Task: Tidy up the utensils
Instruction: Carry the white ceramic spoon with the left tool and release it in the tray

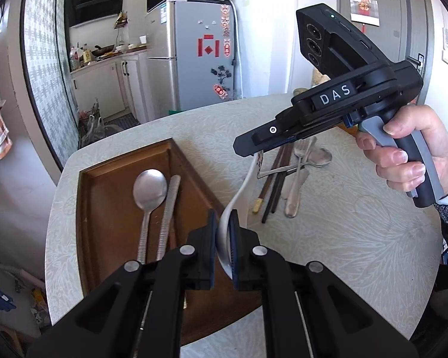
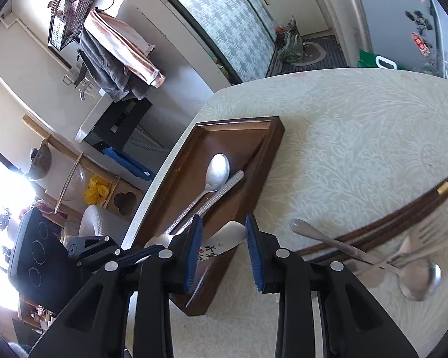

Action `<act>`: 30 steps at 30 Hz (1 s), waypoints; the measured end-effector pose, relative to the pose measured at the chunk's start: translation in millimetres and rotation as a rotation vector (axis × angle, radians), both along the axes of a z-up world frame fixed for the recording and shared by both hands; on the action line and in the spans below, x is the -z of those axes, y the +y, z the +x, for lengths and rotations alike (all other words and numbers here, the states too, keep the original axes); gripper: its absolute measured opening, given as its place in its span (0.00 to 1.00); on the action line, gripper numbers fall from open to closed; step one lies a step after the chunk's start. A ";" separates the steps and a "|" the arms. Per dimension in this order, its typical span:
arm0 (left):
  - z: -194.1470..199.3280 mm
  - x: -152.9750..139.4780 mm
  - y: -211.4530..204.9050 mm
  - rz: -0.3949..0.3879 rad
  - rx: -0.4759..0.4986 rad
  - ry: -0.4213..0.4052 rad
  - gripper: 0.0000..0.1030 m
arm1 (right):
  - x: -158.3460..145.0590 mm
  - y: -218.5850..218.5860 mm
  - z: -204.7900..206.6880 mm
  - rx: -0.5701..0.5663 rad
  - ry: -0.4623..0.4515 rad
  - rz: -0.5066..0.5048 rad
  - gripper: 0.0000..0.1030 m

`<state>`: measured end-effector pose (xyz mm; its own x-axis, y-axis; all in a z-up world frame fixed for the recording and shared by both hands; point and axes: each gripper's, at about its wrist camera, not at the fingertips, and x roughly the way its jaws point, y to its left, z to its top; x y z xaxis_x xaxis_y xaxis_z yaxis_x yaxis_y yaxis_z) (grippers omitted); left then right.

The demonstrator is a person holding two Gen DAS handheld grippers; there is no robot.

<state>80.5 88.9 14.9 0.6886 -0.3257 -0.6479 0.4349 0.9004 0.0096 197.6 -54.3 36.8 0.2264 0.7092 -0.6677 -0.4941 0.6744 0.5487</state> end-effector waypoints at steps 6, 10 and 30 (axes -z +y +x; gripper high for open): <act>11.4 14.7 25.4 0.029 -0.078 0.038 0.09 | 20.3 40.4 25.2 -0.050 0.037 -0.020 0.29; 17.0 22.4 35.9 0.032 -0.109 0.061 0.09 | 28.9 55.3 34.8 -0.070 0.049 -0.032 0.29; 14.3 29.9 51.4 0.040 -0.255 0.067 0.09 | 32.6 106.3 42.9 -0.109 0.060 -0.039 0.63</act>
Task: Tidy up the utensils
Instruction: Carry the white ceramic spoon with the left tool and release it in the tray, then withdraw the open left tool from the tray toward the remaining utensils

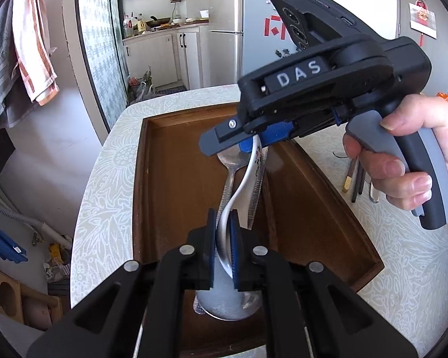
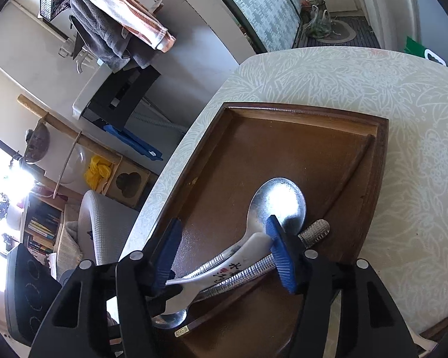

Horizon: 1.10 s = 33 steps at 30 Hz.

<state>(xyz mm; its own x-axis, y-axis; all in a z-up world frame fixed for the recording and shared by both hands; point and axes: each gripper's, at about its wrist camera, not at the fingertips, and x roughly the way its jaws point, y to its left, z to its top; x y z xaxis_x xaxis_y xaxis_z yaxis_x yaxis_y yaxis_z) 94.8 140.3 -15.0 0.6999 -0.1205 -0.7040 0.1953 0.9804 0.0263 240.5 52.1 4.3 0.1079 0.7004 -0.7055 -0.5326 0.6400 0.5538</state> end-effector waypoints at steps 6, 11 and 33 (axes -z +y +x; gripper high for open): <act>-0.6 2.6 -9.2 0.015 0.015 0.005 0.10 | -9.0 -22.7 5.8 0.053 -0.007 0.025 0.65; 1.4 4.7 -12.5 0.017 0.000 0.013 0.11 | -12.0 -37.5 1.4 0.062 -0.016 0.025 0.65; -25.6 -42.1 -29.0 -0.010 0.116 -0.144 0.77 | -40.7 -161.9 -23.5 0.154 -0.114 -0.005 0.65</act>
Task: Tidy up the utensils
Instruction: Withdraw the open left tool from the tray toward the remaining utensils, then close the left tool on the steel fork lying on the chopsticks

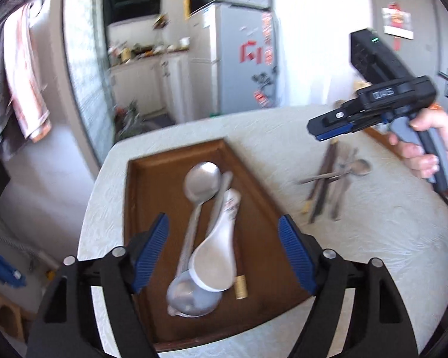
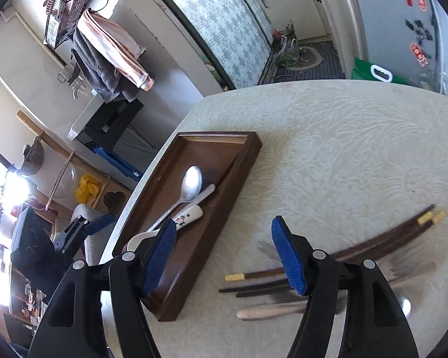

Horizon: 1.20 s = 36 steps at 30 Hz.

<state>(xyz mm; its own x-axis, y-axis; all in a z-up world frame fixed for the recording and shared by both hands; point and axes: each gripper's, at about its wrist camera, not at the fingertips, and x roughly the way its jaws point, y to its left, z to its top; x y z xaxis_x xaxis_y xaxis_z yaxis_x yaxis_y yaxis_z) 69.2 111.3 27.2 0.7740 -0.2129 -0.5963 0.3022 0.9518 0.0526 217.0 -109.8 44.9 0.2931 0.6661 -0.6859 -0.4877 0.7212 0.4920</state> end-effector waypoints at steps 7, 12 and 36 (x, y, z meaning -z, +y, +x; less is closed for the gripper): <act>11.9 12.7 -73.2 0.073 0.194 0.027 0.77 | 13.3 -86.4 -8.5 0.153 0.029 0.010 0.66; 33.1 25.5 -119.3 0.107 0.307 0.054 0.77 | 36.9 -120.8 -14.5 0.194 0.066 0.001 0.66; 50.4 57.8 -169.0 0.054 0.420 0.164 0.73 | 72.3 -129.9 37.5 0.182 0.075 -0.019 0.21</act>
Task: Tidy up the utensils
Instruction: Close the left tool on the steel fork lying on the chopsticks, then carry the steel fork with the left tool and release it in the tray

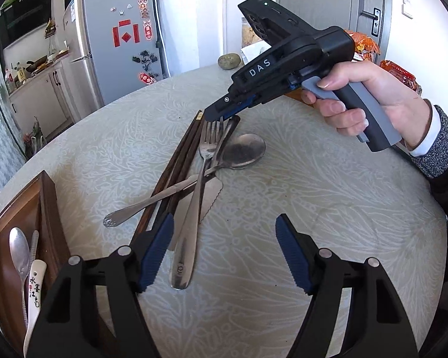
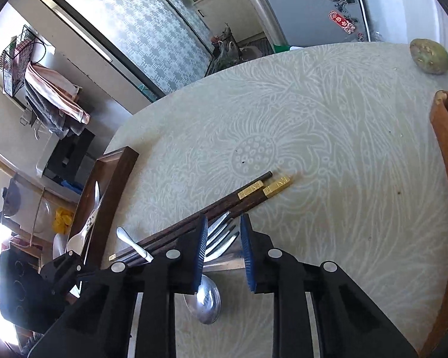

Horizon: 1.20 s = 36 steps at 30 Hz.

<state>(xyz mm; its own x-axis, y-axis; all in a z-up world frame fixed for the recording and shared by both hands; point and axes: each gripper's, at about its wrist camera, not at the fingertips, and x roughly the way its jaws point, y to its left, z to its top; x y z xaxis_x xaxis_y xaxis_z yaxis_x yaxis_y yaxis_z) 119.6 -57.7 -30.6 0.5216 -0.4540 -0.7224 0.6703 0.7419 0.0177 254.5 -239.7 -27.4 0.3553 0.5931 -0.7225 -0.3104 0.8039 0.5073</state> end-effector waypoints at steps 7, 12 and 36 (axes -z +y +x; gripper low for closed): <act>6.5 1.6 5.1 -0.027 -0.018 0.033 0.73 | 5.2 1.7 0.4 -0.014 -0.005 -0.002 0.14; 12.8 8.2 0.5 0.019 -0.036 0.060 0.73 | -0.1 4.1 -3.2 -0.023 -0.025 -0.001 0.10; 17.0 1.3 5.5 0.044 -0.101 0.050 0.14 | -46.8 1.3 -21.6 -0.078 -0.101 0.102 0.04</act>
<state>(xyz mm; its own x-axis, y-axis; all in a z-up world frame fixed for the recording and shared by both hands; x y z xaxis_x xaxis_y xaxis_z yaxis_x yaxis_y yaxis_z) 136.5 -52.2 -31.9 0.5257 -0.3686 -0.7667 0.5933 0.8047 0.0199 232.9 -238.4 19.4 0.3732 0.6905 -0.6196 -0.4237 0.7210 0.5483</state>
